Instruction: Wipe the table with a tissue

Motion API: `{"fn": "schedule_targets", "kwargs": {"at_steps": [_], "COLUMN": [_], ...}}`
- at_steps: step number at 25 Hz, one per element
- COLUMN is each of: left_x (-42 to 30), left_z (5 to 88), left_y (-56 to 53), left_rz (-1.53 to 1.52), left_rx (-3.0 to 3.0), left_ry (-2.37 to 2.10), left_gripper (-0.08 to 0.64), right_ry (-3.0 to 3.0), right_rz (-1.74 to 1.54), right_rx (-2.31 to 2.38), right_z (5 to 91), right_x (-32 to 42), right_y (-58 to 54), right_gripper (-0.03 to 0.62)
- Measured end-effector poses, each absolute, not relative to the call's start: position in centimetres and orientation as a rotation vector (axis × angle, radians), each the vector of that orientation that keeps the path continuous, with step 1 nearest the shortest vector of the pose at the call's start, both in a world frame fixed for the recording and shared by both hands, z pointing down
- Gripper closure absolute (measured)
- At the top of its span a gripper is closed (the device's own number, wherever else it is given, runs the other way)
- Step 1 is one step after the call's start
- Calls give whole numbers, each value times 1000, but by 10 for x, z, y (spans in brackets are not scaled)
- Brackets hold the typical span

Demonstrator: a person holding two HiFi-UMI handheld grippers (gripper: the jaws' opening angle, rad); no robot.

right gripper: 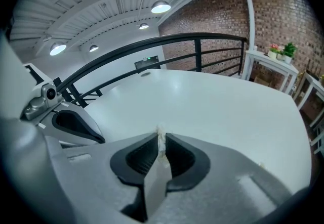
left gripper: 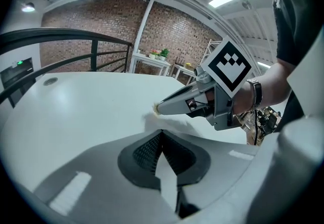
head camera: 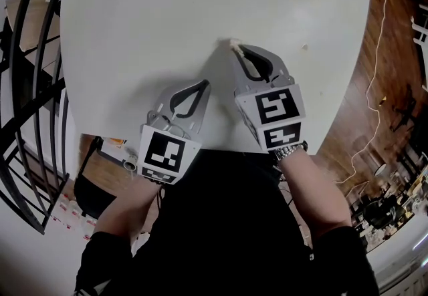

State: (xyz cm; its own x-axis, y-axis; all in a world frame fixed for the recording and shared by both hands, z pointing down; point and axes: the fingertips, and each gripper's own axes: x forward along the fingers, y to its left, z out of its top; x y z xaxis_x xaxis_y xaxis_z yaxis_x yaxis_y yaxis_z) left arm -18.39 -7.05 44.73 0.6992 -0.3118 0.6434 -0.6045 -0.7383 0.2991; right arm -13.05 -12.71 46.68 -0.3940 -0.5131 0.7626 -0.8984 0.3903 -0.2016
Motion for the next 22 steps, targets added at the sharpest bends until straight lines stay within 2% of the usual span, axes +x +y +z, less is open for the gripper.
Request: {"fn": "schedule_targets", "kwargs": {"at_steps": [22], "left_x": [-88], "left_z": [424], "left_y": [-28], "left_rz": [787], "left_rx": [2477], "left_ry": [-678], "left_gripper": [543], "right_ry": [-2000], "right_rz": [818], "right_rx": [1325], "right_z": [454], "right_x": [-13], "right_y": [-85], "right_gripper": [557]}}
